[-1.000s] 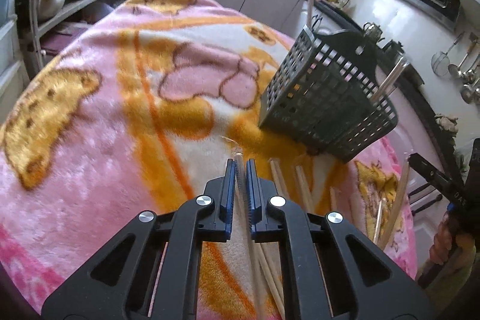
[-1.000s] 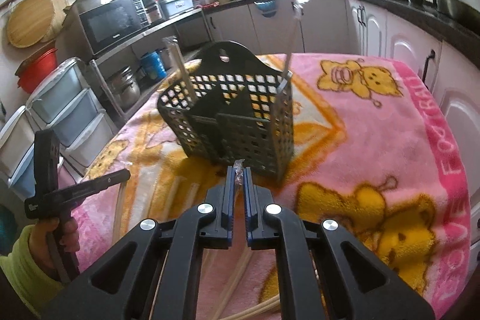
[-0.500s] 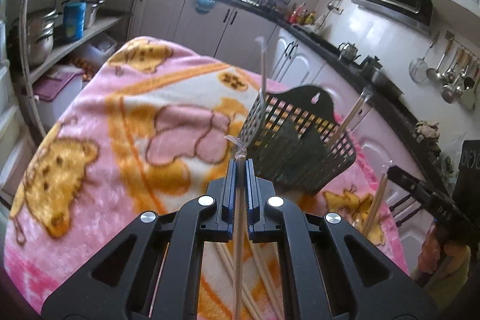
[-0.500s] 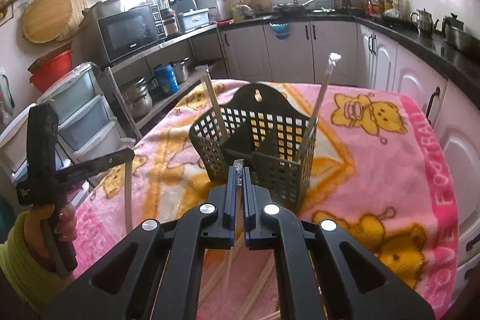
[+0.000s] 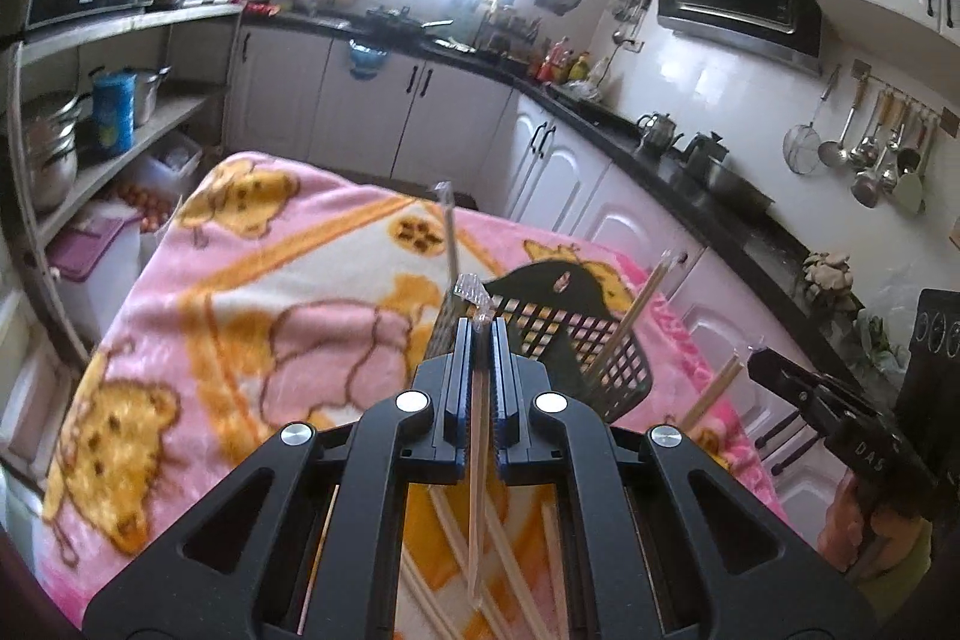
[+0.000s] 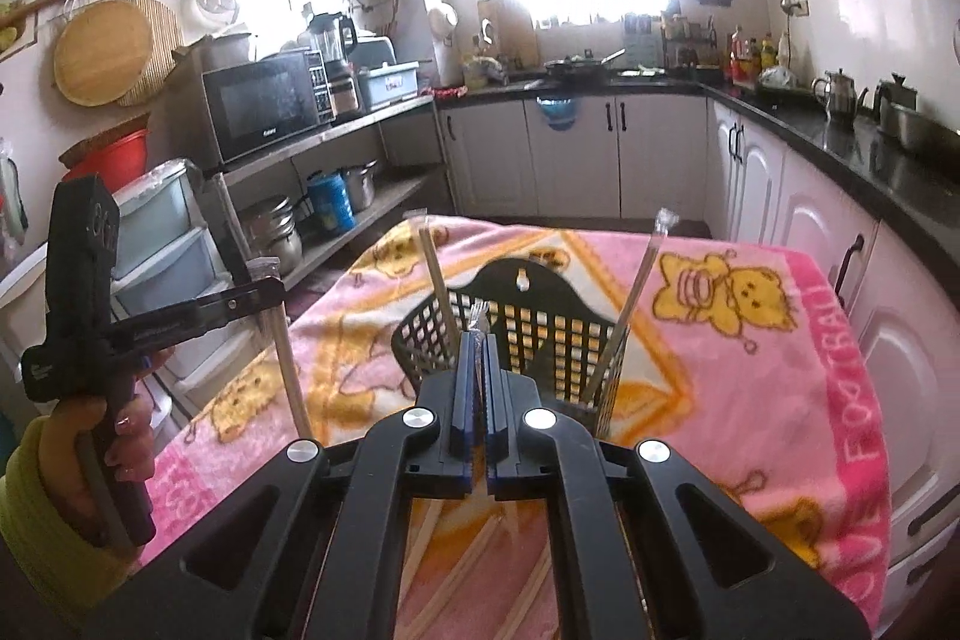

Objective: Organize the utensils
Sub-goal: 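Lift both chopsticks over the grey caddy and lower them inside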

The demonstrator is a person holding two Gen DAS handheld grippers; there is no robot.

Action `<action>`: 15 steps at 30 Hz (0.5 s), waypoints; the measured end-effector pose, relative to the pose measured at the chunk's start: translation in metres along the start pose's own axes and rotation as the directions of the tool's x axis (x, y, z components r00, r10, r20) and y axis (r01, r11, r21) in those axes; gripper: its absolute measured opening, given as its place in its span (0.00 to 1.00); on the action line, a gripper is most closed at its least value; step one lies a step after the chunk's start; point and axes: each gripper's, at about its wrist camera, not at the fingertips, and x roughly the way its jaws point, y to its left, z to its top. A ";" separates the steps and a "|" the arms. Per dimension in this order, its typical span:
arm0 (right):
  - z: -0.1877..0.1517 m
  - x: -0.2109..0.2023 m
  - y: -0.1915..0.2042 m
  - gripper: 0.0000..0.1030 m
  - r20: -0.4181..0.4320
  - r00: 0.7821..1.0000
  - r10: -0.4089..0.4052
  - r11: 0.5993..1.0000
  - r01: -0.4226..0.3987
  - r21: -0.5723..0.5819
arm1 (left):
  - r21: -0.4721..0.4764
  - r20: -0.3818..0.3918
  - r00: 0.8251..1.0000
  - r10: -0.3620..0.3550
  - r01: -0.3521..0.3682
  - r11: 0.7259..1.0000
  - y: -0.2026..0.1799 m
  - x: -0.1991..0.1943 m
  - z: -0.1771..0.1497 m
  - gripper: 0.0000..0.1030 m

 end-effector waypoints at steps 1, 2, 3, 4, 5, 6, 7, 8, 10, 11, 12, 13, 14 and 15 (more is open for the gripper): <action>0.002 0.000 0.000 0.03 0.006 1.000 -0.002 1.000 0.002 0.000 | 0.003 0.003 1.000 -0.004 0.004 1.000 -0.002 0.000 0.003 0.01; 0.005 -0.002 -0.001 0.03 0.014 1.000 -0.001 1.000 0.001 -0.001 | 0.004 0.006 1.000 -0.010 0.010 1.000 -0.004 0.000 0.006 0.01; 0.009 -0.003 -0.001 0.03 0.024 1.000 -0.002 1.000 0.002 -0.003 | 0.009 0.012 1.000 -0.013 0.013 1.000 -0.007 0.000 0.010 0.01; 0.012 -0.004 -0.001 0.03 0.031 1.000 -0.006 1.000 0.006 -0.005 | 0.016 0.019 1.000 -0.015 0.014 1.000 -0.010 0.001 0.015 0.01; 0.015 -0.005 -0.001 0.03 0.039 0.999 -0.009 1.000 0.010 -0.007 | 0.021 0.026 0.999 -0.018 0.018 1.000 -0.012 0.000 0.019 0.01; 0.020 -0.006 -0.001 0.03 0.049 0.999 -0.011 1.000 0.012 -0.009 | 0.024 0.033 0.999 -0.023 0.022 0.999 -0.015 0.000 0.022 0.01; 0.022 -0.007 -0.001 0.03 0.055 0.998 -0.012 1.000 0.013 -0.011 | 0.026 0.041 0.999 -0.030 0.029 0.999 -0.017 -0.001 0.026 0.01; 0.025 -0.008 -0.002 0.03 0.064 0.998 -0.015 1.000 0.016 -0.014 | 0.029 0.051 0.998 -0.033 0.032 0.999 -0.019 -0.001 0.031 0.01; 0.031 -0.009 -0.002 0.03 0.080 0.997 -0.022 1.000 0.024 -0.019 | 0.036 0.066 0.997 -0.040 0.037 0.999 -0.024 -0.001 0.039 0.01; 0.035 -0.010 -0.002 0.03 0.088 0.996 -0.026 0.999 0.027 -0.021 | 0.042 0.073 0.996 -0.041 0.038 0.998 -0.027 0.000 0.043 0.01; 0.037 -0.011 -0.002 0.03 0.094 0.995 -0.028 0.999 0.030 -0.023 | 0.046 0.078 0.996 -0.041 0.038 0.998 -0.029 0.000 0.046 0.01; 0.040 -0.012 -0.002 0.03 0.100 0.995 -0.032 0.999 0.034 -0.023 | 0.051 0.084 0.996 -0.042 0.037 0.998 -0.032 0.001 0.050 0.01; 0.042 -0.012 -0.003 0.02 0.105 0.994 -0.035 0.999 0.037 -0.024 | 0.053 0.091 0.995 -0.043 0.038 0.998 -0.034 0.003 0.055 0.01; 0.045 -0.013 -0.003 0.02 0.110 0.993 -0.036 0.999 0.039 -0.025 | 0.053 0.095 0.995 -0.044 0.039 0.998 -0.035 0.004 0.057 0.01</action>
